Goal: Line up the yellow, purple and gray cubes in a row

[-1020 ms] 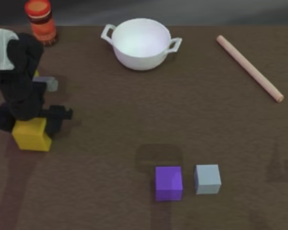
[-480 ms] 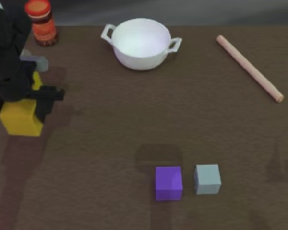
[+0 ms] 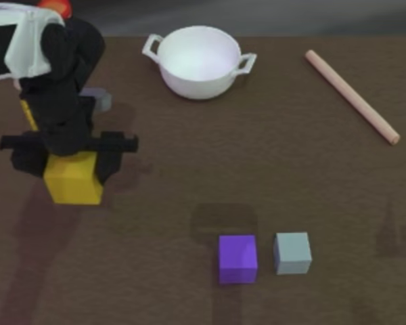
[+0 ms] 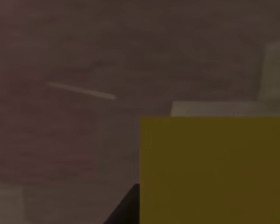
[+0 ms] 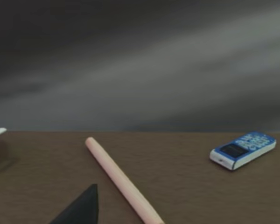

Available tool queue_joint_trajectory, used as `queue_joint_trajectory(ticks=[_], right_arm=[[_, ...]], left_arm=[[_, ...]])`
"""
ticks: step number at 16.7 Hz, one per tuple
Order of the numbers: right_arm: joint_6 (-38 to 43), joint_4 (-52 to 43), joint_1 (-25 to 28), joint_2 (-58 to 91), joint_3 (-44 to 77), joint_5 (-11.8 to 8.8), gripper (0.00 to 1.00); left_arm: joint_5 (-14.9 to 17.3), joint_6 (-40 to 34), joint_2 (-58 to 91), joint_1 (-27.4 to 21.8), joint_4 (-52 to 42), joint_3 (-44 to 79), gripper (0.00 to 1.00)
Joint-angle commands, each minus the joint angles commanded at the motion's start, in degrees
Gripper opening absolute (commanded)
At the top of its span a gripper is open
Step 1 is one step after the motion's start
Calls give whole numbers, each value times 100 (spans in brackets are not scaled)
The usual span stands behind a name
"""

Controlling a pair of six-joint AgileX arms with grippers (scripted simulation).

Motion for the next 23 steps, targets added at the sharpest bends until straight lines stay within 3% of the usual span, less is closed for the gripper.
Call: queue_joint_trajectory(ticks=[5, 8, 15, 23], right_arm=[[0, 0, 0, 0, 0, 0, 100], [0, 0, 0, 0, 0, 0, 100], [0, 0, 0, 0, 0, 0, 100], [0, 0, 0, 0, 0, 0, 100]], left_arm=[[-12, -1714, -455, -1372, -59, -438, 0], [-26, -2321, -703, -1938, -46, -632, 0], [-27, -2398, -695, -2023, 58, -720, 0], [-26, -2407, -111, -2034, 1482, -1542, 0]])
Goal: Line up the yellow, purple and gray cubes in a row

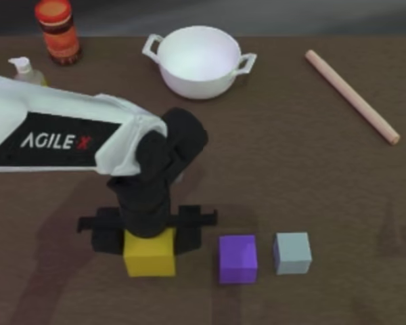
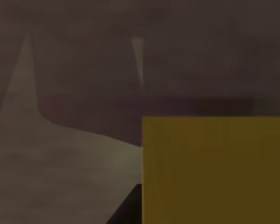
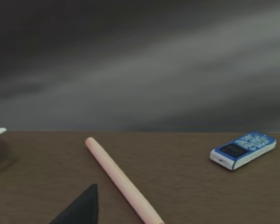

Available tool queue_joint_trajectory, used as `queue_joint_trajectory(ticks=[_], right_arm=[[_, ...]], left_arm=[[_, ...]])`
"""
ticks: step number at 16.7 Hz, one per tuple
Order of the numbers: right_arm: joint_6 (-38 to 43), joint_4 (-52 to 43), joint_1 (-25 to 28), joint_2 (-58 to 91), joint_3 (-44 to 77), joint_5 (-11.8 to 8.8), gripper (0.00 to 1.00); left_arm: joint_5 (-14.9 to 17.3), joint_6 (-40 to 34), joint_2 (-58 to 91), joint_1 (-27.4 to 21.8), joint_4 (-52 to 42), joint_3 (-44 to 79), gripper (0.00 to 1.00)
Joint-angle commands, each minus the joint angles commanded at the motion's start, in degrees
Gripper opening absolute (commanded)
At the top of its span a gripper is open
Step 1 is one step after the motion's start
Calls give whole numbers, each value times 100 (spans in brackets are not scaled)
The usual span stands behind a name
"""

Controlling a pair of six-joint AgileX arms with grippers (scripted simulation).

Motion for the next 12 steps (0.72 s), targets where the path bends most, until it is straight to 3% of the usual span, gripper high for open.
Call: queue_joint_trajectory(ticks=[3, 12], right_arm=[[0, 0, 0, 0, 0, 0, 100], [0, 0, 0, 0, 0, 0, 100]], left_arm=[[0, 0, 3, 0, 5, -3, 0], [0, 0, 3, 0, 5, -3, 68]])
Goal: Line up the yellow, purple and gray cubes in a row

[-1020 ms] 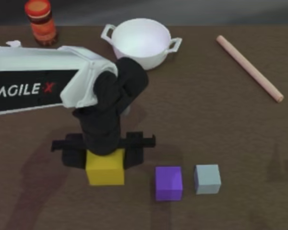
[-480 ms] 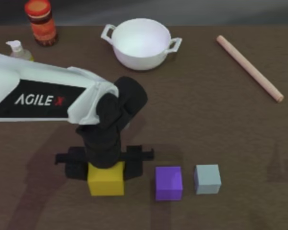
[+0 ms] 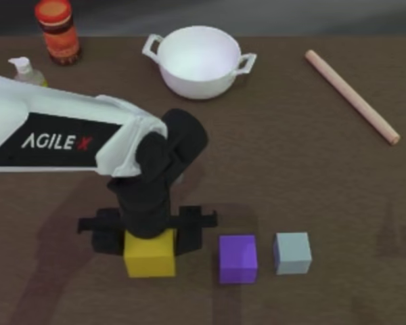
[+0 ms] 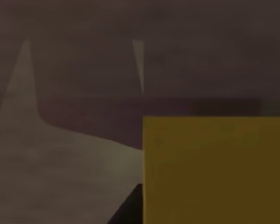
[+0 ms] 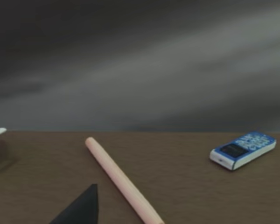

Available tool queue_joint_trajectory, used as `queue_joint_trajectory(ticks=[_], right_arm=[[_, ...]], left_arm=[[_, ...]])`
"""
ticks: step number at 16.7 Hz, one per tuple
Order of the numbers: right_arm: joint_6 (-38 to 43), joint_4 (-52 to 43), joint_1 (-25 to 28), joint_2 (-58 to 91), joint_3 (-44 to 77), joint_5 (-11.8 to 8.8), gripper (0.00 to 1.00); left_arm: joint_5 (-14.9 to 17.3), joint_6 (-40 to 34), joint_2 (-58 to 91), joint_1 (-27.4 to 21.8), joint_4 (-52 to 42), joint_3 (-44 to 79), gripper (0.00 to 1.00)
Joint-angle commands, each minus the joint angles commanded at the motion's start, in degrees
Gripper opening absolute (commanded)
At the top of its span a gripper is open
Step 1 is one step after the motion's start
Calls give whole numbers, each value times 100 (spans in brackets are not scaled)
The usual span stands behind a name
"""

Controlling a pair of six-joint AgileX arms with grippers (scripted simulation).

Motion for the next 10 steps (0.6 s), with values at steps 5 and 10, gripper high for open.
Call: queue_joint_trajectory(ticks=[5, 10], right_arm=[[0, 0, 0, 0, 0, 0, 100], [0, 0, 0, 0, 0, 0, 100]], left_arm=[[0, 0, 0, 0, 0, 0, 100], [0, 0, 0, 0, 0, 0, 100]])
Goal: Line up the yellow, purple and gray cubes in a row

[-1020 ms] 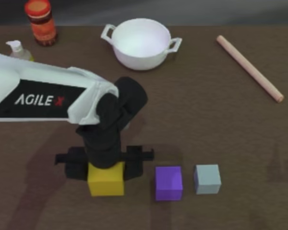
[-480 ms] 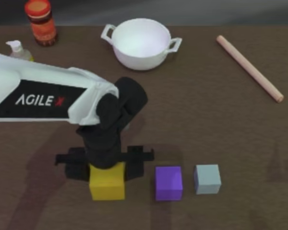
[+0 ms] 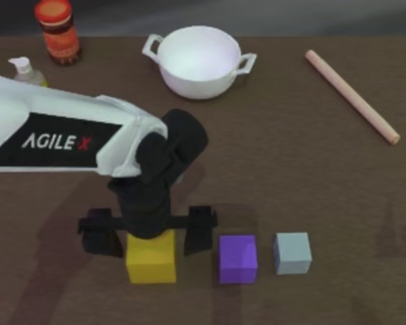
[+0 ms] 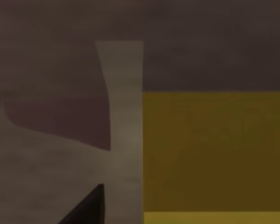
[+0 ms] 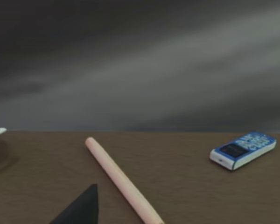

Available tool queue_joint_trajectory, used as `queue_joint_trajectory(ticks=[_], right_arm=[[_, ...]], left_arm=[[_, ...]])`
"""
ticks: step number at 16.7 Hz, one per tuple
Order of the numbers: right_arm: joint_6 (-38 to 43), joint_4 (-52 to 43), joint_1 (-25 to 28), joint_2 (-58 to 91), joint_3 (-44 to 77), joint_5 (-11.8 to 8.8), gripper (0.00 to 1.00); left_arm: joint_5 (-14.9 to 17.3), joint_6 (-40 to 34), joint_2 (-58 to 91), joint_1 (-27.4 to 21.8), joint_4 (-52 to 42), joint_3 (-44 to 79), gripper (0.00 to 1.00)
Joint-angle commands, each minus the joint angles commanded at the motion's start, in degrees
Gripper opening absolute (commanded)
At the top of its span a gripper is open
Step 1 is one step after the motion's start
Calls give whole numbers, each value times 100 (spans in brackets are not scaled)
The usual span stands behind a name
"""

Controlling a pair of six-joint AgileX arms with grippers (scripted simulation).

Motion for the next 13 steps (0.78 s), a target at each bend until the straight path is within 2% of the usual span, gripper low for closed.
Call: queue_joint_trajectory(ticks=[5, 13], right_arm=[[0, 0, 0, 0, 0, 0, 100], [0, 0, 0, 0, 0, 0, 100]], left_arm=[[0, 0, -43, 1, -100, 71, 100], [-3, -28, -681, 100, -1507, 825, 100]])
